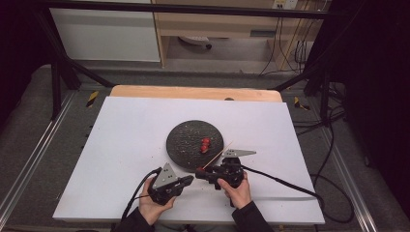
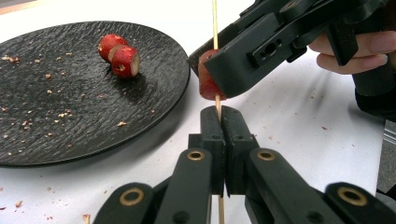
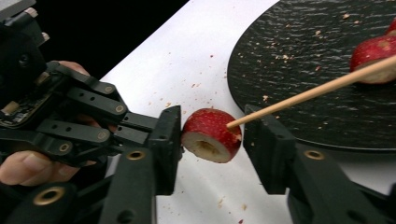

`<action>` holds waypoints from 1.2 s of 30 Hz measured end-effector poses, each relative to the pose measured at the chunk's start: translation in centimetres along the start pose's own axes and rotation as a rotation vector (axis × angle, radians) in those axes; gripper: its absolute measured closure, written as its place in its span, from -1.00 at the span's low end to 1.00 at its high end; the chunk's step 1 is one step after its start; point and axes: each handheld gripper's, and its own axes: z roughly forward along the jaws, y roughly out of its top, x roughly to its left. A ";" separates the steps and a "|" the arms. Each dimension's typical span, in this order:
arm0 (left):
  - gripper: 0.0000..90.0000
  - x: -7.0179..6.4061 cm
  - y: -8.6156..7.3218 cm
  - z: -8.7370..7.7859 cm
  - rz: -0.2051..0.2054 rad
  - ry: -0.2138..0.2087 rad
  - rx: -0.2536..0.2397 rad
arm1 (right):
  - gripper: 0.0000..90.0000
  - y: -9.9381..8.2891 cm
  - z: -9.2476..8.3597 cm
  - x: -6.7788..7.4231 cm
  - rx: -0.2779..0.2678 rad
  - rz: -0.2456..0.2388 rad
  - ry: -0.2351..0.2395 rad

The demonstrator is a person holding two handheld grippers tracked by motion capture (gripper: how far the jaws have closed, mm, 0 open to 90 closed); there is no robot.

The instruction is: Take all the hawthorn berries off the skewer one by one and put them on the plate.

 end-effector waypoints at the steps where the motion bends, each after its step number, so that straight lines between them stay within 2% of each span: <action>1: 0.96 0.0 0.0 0.0 0.000 -0.002 0.000 | 0.34 0.0 0.0 0.0 0.001 0.003 0.005; 7: 0.97 0.0 0.0 -0.1 0.001 -0.003 -0.002 | 0.36 0.0 0.0 0.0 0.006 0.005 0.013; 14: 0.97 0.0 0.1 -0.3 0.005 -0.011 -0.003 | 0.36 0.4 -0.7 0.0 -0.017 -0.009 -0.011; 36: 0.97 0.1 -0.5 -1.2 0.023 -0.039 0.003 | 0.37 2.4 -4.9 -1.6 -0.122 0.003 -0.075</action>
